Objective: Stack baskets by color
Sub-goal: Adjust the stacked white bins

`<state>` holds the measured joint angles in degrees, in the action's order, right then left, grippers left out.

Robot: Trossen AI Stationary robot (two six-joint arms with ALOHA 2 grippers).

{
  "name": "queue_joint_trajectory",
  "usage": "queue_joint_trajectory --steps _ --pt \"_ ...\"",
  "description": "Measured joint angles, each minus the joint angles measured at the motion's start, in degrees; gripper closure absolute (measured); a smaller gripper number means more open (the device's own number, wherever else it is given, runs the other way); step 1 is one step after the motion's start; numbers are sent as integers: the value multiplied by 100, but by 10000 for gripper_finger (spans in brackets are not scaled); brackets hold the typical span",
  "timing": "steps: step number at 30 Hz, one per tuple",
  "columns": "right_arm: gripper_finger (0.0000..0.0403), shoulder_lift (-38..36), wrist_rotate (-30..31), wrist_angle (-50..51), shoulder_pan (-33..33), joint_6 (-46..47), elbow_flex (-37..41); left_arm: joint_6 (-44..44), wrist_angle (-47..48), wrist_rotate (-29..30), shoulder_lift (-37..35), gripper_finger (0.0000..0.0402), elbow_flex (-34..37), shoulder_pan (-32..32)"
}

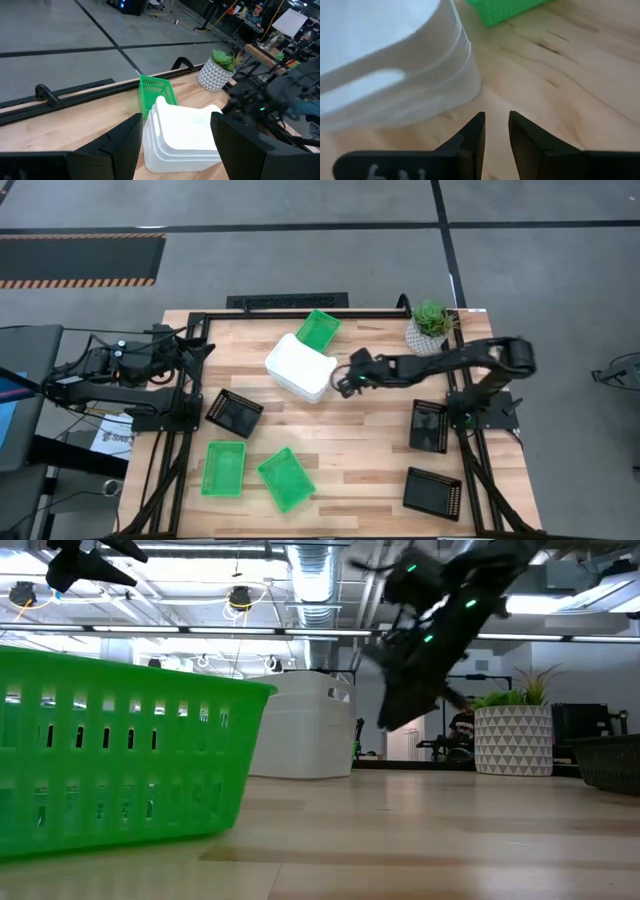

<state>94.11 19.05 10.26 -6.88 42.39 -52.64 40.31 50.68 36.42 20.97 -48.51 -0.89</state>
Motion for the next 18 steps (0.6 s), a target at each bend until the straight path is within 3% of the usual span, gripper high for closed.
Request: queue_joint_trajectory --steps 13,18 --pt "296 1619 -690 -4 55 -663 -2149 -6 4 -2 -2 178 0 0" --pt "296 1875 -843 641 80 -842 -2969 50 86 -69 0 178 0 0"
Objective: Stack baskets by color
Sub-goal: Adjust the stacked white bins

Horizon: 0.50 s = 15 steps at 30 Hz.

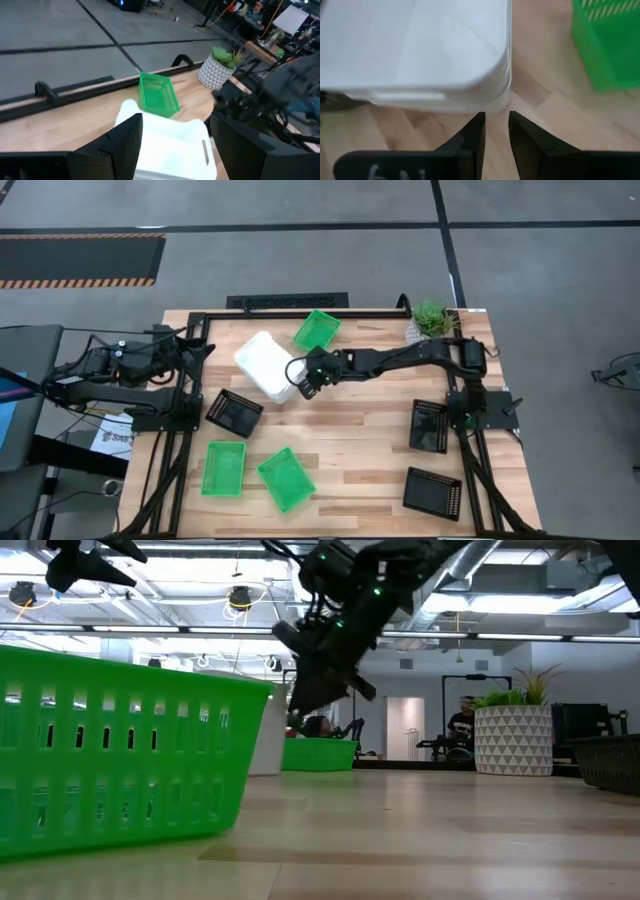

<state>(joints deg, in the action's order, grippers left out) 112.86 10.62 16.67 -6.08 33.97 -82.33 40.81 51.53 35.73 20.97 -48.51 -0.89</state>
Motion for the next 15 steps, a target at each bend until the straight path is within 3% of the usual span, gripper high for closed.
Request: queue_joint_trajectory --steps 3,9,12,15 --pt "296 -75 4 522 99 -131 -370 283 161 -226 36 178 112 2" --pt "296 -566 142 1543 339 -241 -979 729 256 -1388 157 189 867 2" --pt "296 -839 489 1865 504 -258 -1094 925 -184 -1888 363 232 1376 0" --pt "296 -1129 812 2018 677 -255 -1103 998 -841 -2151 656 303 1838 -2"
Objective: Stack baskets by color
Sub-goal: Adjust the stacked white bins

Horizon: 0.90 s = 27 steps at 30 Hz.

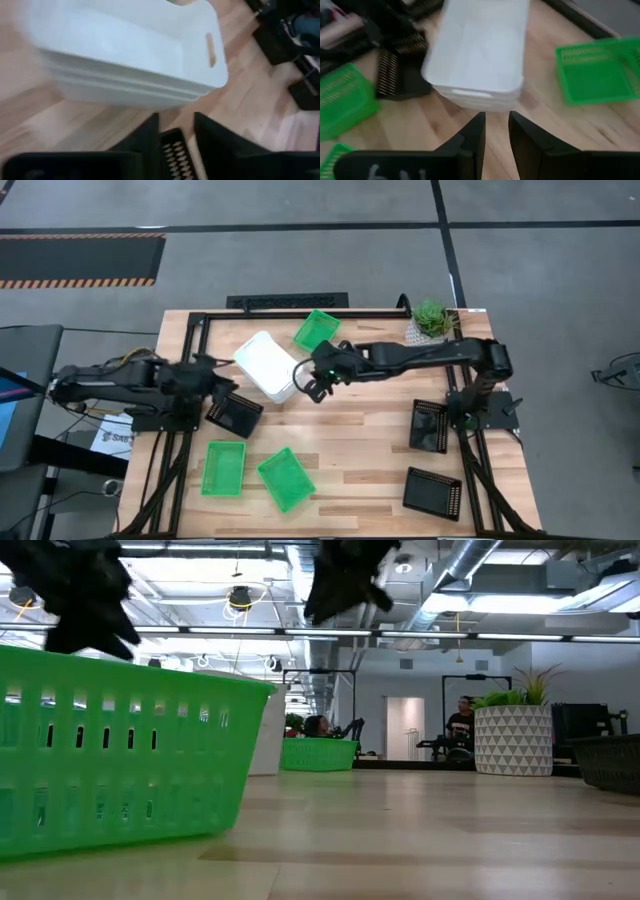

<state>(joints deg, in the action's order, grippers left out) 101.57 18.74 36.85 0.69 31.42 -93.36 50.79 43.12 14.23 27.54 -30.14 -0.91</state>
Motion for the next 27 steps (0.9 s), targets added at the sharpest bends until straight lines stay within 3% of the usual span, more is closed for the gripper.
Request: queue_joint_trajectory --steps 2,4,15,27 --pt "296 -157 203 146 105 2 -2 -24 -243 -65 151 358 226 -7" --pt "296 -295 369 210 198 2 -4 -14 -722 -28 382 389 345 -11" --pt "296 -198 737 615 458 4 0 -67 -1139 630 1613 400 416 390" --pt "296 -80 998 894 408 161 26 -996 -2152 924 3031 401 412 1568"
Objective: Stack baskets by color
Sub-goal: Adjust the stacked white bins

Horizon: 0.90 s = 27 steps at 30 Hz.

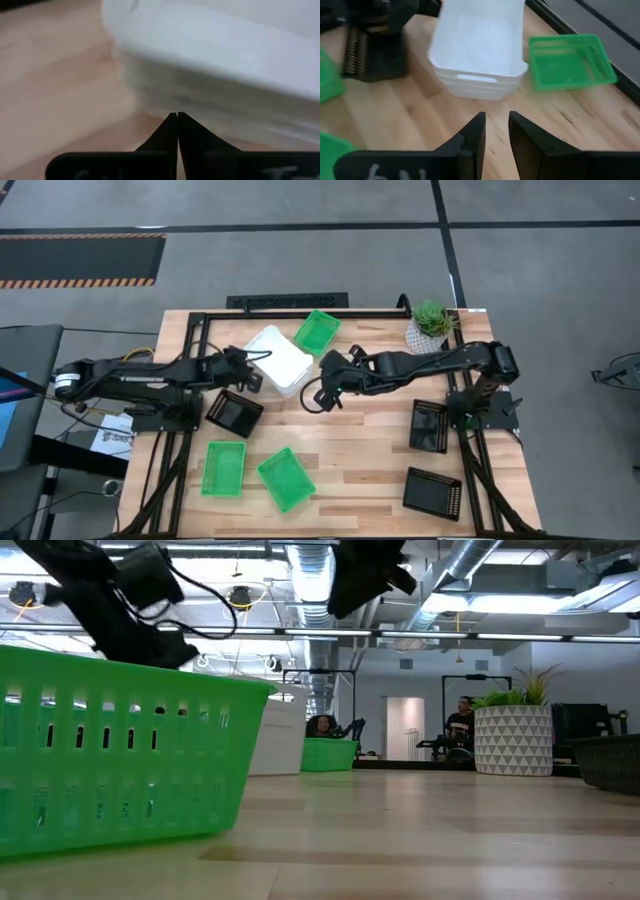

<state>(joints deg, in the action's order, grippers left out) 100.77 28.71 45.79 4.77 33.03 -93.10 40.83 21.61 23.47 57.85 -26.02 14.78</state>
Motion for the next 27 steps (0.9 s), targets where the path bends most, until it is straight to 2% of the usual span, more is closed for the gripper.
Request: queue_joint_trajectory --steps 3,5,11,14,20,27 --pt "296 65 643 23 -128 210 40 -200 -321 54 161 401 7 297" --pt "296 214 706 71 -336 293 88 -243 -465 -83 266 401 4 449" --pt "296 1036 179 -244 -1062 312 87 -377 -826 -332 417 401 6 697" --pt "296 1363 -310 -602 -1255 271 94 -377 -807 -370 381 401 6 743" --pt "296 1587 -1226 -1545 -1201 108 81 -419 -644 -399 337 401 6 768" --pt "296 1565 -1243 -1795 -912 140 90 -463 -623 -542 314 401 6 761"
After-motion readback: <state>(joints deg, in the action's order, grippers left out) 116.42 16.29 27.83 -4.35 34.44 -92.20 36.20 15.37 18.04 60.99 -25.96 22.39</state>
